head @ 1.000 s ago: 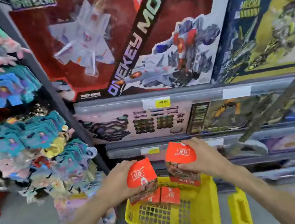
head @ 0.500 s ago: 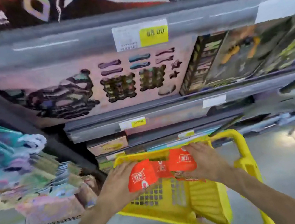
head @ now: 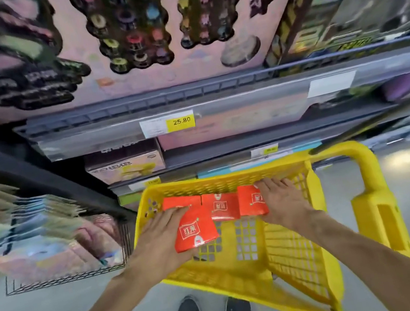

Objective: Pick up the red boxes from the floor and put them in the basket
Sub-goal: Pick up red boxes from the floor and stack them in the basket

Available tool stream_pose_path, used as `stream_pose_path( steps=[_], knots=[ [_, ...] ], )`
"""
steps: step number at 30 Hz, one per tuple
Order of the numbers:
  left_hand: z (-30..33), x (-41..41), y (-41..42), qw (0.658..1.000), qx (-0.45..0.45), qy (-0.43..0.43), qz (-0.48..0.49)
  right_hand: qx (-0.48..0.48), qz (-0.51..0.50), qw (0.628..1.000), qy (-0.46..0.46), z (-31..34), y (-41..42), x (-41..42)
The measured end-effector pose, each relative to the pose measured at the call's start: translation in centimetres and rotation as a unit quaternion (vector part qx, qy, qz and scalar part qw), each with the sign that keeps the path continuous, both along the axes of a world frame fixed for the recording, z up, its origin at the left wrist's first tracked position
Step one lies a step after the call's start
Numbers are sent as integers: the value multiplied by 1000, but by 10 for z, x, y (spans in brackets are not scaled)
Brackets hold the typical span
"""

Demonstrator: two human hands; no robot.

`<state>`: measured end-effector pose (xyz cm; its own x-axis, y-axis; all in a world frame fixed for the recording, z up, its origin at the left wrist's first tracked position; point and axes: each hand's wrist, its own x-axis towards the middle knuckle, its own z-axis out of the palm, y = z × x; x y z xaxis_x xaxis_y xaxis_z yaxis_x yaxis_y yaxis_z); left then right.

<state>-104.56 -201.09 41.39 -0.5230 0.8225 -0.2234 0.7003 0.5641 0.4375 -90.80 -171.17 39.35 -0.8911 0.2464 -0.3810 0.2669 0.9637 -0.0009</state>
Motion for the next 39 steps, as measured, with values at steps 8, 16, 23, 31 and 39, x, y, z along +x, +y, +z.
stream_pose_path(
  steps=[8,16,23,31,39],
  knots=[
    [-2,7,5,999,1,23,-36,-31,-45,997,-51,-40,2,5],
    [-1,12,0,996,-12,44,-82,-36,-80,995,-55,-76,-13,-1],
    [1,17,7,993,-19,35,-109,-44,-85,995,-39,-84,-10,1],
    [2,23,11,989,-2,40,-144,-63,-79,994,-28,-85,-9,13],
    [-33,15,7,985,-70,60,-144,-90,-87,992,-30,-84,-9,19]
  ],
)
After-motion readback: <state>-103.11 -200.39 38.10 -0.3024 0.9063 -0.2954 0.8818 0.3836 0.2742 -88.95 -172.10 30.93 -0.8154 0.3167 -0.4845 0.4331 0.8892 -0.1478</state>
